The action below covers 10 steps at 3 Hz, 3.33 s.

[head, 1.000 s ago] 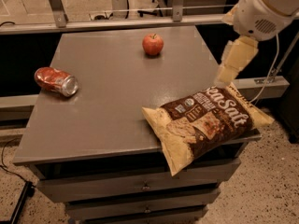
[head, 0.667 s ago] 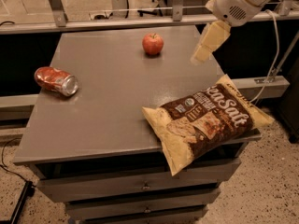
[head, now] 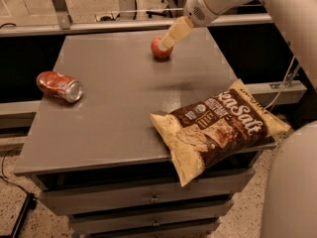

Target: Move apple near brown chip bag

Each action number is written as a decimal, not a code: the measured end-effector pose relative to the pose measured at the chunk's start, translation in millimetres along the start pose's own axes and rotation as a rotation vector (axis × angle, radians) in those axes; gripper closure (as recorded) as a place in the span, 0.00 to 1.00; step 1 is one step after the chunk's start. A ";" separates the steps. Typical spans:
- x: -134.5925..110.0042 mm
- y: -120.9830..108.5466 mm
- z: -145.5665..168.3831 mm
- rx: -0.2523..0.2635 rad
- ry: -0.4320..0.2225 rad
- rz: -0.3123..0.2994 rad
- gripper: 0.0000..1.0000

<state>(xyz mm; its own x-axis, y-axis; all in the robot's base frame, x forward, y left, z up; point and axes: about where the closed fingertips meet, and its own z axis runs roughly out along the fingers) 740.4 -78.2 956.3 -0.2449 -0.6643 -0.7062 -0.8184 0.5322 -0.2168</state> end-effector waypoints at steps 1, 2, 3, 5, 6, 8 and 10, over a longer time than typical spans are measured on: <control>-3.4 -0.6 42.8 -0.011 -0.003 0.086 0.00; -4.9 -6.9 77.8 0.005 0.015 0.145 0.00; -1.5 -20.8 99.7 0.046 0.041 0.174 0.00; 31.4 -38.3 131.7 0.081 0.130 0.232 0.00; 33.0 -42.4 131.1 0.089 0.130 0.222 0.13; 27.5 -38.4 113.2 0.082 0.086 0.182 0.61; 35.7 1.8 61.9 0.002 0.055 0.115 1.00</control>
Offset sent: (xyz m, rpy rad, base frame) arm 0.0778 0.0550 -0.0670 0.0713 0.1070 -0.1854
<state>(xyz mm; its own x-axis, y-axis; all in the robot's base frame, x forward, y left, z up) 762.4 -68.5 889.0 -0.3652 -0.6271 -0.6881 -0.7825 0.6071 -0.1380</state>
